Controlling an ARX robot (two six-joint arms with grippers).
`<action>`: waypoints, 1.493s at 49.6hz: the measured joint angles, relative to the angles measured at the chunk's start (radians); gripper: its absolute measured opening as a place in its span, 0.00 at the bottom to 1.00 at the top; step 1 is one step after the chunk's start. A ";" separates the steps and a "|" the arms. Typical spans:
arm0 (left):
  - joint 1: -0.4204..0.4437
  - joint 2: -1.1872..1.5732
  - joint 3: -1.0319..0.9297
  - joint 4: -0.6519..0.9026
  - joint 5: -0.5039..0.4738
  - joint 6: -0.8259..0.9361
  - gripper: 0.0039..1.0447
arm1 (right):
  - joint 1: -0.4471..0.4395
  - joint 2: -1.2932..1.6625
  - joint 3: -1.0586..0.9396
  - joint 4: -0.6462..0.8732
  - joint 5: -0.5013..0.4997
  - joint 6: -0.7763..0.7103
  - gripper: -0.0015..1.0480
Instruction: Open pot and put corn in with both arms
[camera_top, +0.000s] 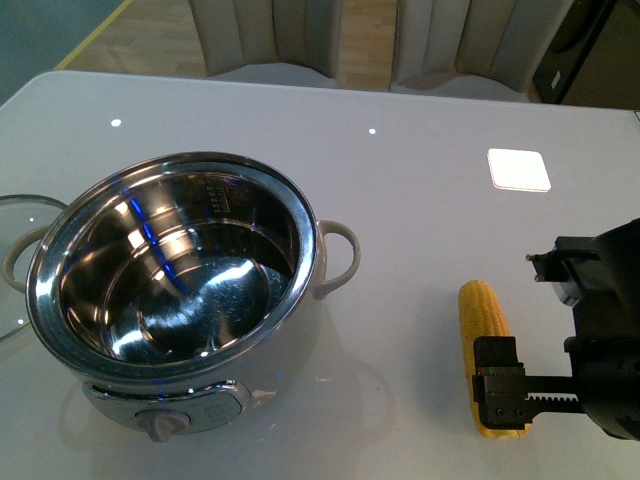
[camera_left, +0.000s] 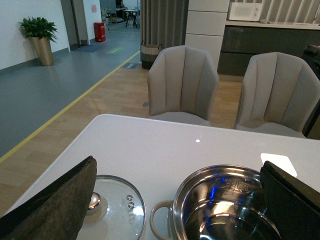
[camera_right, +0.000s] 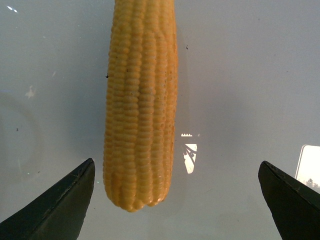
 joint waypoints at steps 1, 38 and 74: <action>0.000 0.000 0.000 0.000 0.000 0.000 0.93 | 0.001 0.015 0.004 0.003 -0.001 0.003 0.92; 0.000 0.000 0.000 0.000 0.000 0.000 0.93 | 0.027 0.262 0.102 0.072 -0.082 0.029 0.87; 0.000 0.000 0.000 0.000 0.000 0.000 0.93 | 0.026 0.172 0.082 0.030 -0.106 0.051 0.26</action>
